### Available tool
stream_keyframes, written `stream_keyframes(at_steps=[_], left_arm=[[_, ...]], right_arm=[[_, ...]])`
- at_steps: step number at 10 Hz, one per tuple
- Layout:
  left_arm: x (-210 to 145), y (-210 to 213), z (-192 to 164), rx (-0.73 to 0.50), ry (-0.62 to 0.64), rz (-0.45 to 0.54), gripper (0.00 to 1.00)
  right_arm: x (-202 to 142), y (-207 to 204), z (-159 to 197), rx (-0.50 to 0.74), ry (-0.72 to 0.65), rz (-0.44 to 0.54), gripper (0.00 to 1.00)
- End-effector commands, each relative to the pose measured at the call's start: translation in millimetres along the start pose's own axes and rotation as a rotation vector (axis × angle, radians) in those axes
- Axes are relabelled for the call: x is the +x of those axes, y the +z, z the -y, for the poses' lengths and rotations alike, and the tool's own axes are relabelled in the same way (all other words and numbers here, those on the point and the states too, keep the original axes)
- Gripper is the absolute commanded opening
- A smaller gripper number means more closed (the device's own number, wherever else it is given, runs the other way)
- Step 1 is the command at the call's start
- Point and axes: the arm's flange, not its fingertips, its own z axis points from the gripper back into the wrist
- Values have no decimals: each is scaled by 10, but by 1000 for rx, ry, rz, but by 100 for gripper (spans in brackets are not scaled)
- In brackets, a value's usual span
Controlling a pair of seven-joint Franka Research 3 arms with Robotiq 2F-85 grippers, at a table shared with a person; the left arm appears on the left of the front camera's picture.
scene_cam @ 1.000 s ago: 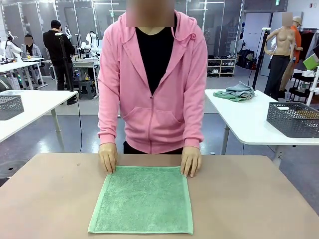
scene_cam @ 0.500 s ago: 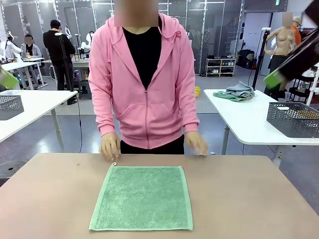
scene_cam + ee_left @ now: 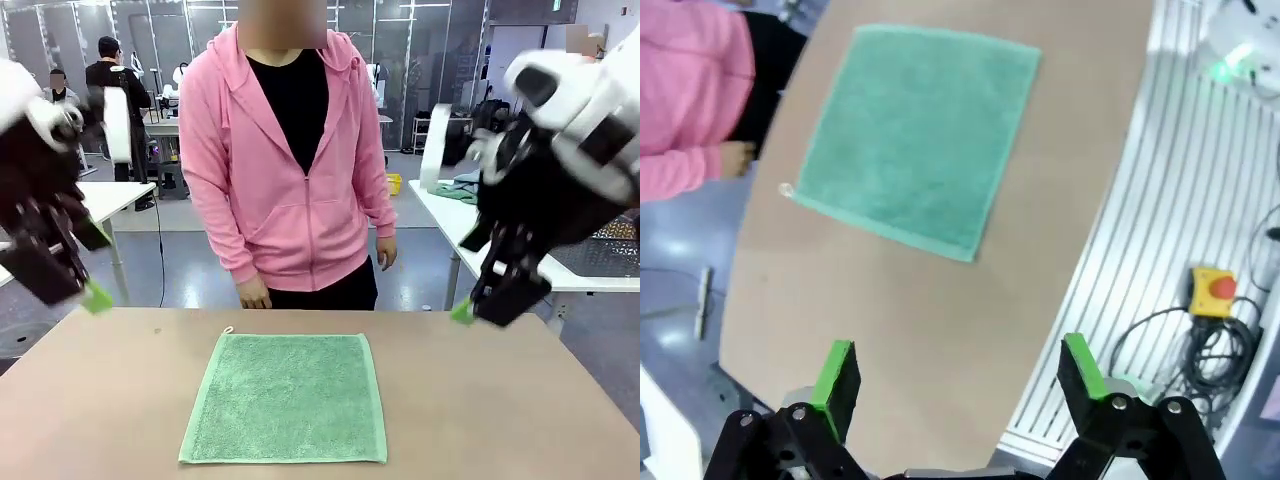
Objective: Fold the towels and place them in the basket.
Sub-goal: When a person lays out a Towel with hook on the table, fold it in half twice.
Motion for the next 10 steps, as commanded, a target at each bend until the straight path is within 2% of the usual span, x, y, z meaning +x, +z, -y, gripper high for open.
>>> stream_keyframes(at_steps=[1,3,4,8,9,10], left_arm=[[-14,-297,78,-93,-48,22,100],[17,-461,145,-134,-21,30,100],[-2,-368,158,-90,-23,-12,100],[-2,-368,158,-90,-23,-12,100],[-2,-368,158,-90,-23,-12,100],[1,-393,169,-103,-12,0,100]], right_arm=[[-32,-356,-151,116,52,-32,100],[-44,-478,-234,153,25,-34,100],[8,-375,-163,92,26,-45,100],[8,-375,-163,92,26,-45,100],[26,-381,-168,105,20,-38,100],[79,-587,-233,163,73,-51,100]])
